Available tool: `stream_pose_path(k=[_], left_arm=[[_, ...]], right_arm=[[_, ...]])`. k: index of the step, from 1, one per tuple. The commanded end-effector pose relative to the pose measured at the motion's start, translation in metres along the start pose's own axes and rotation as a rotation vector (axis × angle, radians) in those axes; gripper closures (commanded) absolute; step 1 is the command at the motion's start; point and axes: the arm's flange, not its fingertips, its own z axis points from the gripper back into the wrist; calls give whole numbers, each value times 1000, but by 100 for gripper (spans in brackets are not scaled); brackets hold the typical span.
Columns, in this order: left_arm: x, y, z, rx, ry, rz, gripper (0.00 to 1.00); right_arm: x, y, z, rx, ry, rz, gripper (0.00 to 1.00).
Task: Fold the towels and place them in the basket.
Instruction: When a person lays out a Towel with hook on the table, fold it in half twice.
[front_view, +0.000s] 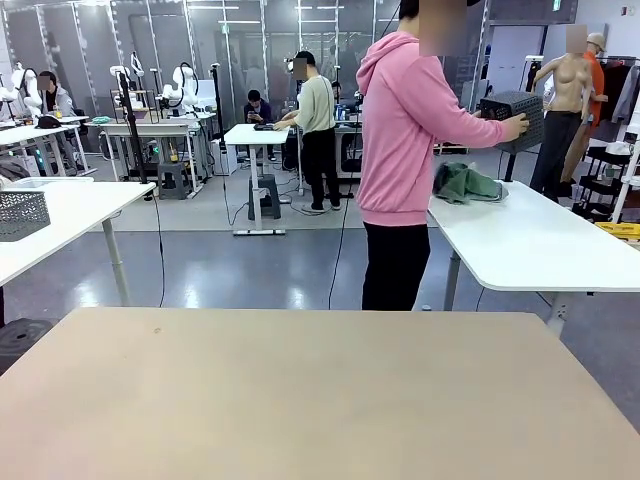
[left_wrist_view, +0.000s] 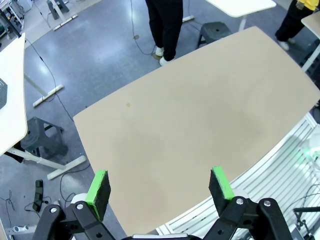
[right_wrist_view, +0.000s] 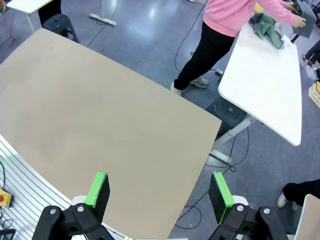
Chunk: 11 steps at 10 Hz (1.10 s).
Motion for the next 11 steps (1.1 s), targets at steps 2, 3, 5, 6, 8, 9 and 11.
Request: stream_pose_path(k=[2,3,5,6,8,9,11], left_arm=[[2,-2,1,-3,-2,-5,0],[2,-2,1,-3,-2,-5,0],[2,-2,1,-3,-2,-5,0],[2,-2,1,-3,-2,-5,0],[2,-2,1,-3,-2,-5,0],[2,-2,1,-3,-2,-5,0],[2,-2,1,-3,-2,-5,0]], right_arm=[[1,0,1,8,-9,4,0],[1,0,1,8,-9,4,0],[1,0,1,8,-9,4,0],[1,0,1,8,-9,4,0],[1,0,1,8,-9,4,0],[1,0,1,8,-9,4,0],[1,0,1,8,-9,4,0]])
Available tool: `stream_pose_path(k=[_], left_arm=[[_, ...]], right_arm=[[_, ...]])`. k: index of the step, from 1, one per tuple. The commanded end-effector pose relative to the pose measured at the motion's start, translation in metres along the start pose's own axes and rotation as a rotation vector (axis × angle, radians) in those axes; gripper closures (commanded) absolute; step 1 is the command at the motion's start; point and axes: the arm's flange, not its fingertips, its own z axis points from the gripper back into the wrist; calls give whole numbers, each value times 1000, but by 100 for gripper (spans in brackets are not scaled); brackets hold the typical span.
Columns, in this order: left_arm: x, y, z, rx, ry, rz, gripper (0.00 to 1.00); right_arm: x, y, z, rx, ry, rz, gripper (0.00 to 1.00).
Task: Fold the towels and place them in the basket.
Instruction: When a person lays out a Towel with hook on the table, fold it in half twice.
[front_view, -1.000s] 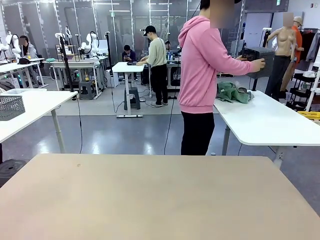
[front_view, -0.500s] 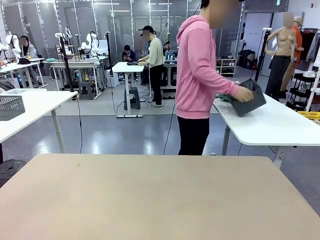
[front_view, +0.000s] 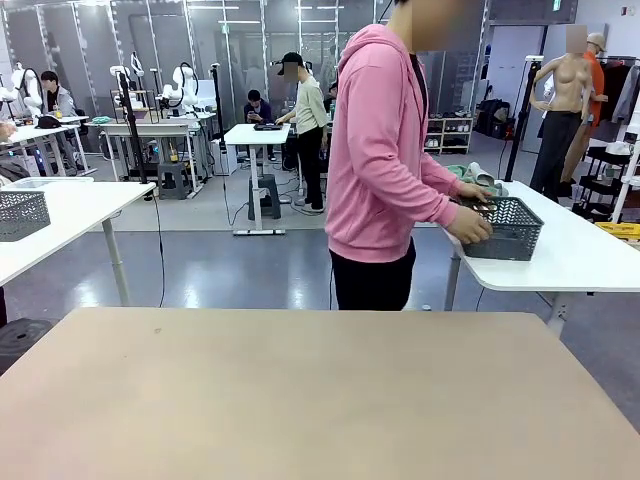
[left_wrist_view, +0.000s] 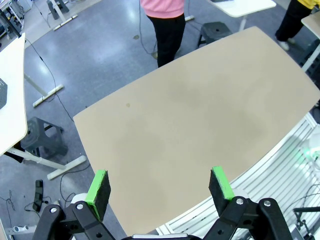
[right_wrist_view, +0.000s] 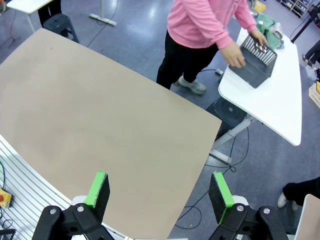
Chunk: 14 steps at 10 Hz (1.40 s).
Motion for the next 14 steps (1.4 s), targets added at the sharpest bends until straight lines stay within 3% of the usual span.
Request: stream_pose_path(k=[1,14], left_arm=[[2,-2,1,-3,-2,-5,0],[2,-2,1,-3,-2,-5,0]], right_arm=[[1,0,1,8,-9,4,0],[1,0,1,8,-9,4,0]])
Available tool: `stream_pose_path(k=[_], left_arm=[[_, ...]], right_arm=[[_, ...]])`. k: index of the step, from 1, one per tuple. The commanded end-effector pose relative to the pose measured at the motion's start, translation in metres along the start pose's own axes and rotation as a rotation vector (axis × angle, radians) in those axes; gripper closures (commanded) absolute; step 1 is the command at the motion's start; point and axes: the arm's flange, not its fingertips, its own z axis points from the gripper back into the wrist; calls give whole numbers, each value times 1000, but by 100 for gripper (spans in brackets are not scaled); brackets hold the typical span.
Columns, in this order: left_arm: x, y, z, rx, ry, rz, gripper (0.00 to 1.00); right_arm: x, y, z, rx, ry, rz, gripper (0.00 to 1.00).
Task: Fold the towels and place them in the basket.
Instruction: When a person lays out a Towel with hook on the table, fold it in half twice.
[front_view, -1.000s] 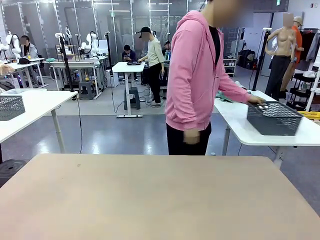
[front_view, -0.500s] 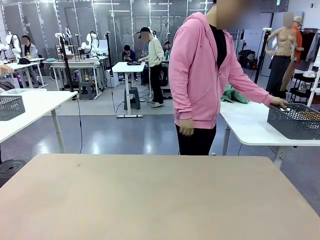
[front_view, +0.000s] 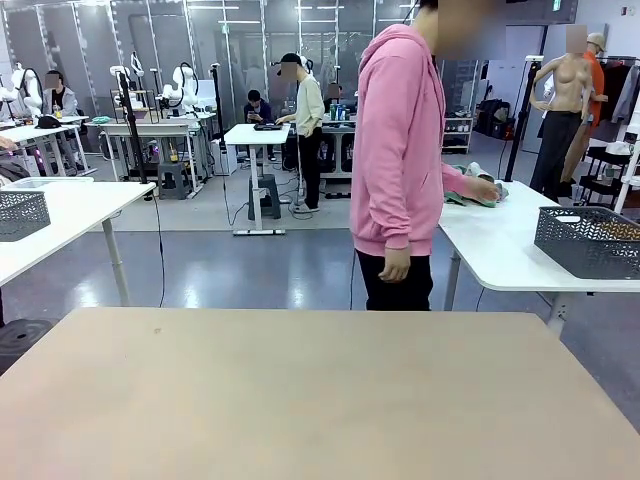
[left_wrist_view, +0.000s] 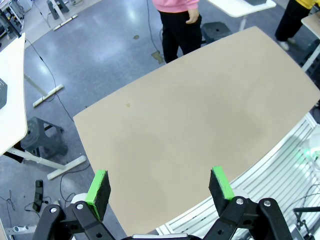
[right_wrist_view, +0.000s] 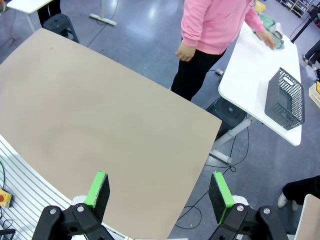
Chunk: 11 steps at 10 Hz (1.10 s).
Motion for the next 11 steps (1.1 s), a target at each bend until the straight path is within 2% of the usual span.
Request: stream_pose_path(k=[1,11], left_arm=[[2,-2,1,-3,-2,-5,0],[2,-2,1,-3,-2,-5,0]], right_arm=[[1,0,1,8,-9,4,0],[1,0,1,8,-9,4,0]])
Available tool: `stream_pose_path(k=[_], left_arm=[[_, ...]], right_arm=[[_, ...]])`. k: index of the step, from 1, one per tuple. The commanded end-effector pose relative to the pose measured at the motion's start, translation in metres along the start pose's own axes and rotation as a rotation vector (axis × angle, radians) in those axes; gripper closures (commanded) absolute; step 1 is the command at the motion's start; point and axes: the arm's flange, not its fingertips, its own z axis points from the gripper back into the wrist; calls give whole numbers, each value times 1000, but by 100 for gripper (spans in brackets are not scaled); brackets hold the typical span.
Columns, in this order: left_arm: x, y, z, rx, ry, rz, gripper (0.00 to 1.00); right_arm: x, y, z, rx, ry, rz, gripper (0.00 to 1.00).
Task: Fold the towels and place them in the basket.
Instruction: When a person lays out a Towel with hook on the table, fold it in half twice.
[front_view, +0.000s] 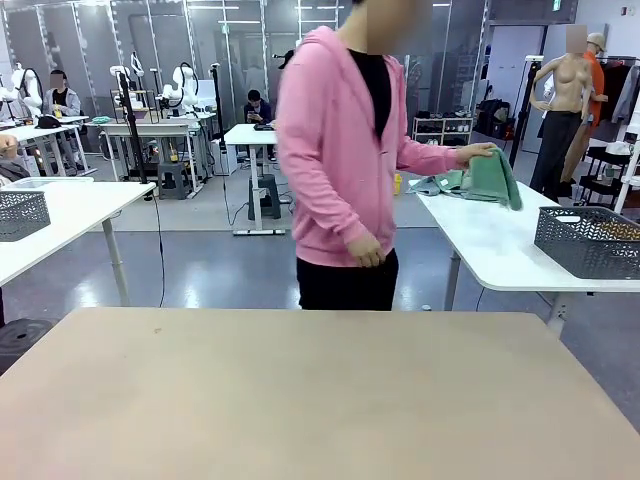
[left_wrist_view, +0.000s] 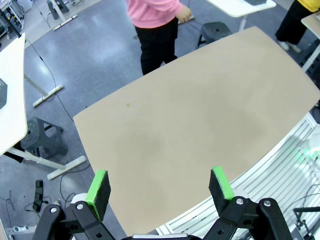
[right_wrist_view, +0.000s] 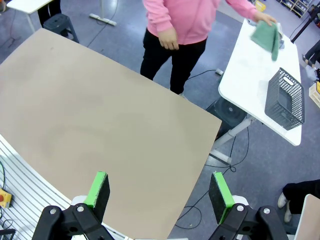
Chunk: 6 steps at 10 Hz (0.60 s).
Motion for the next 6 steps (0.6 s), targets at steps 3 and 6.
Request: stream_pose_path(k=[3,6], left_arm=[[2,-2,1,-3,-2,-5,0],[2,-2,1,-3,-2,-5,0]], right_arm=[[1,0,1,8,-9,4,0],[1,0,1,8,-9,4,0]])
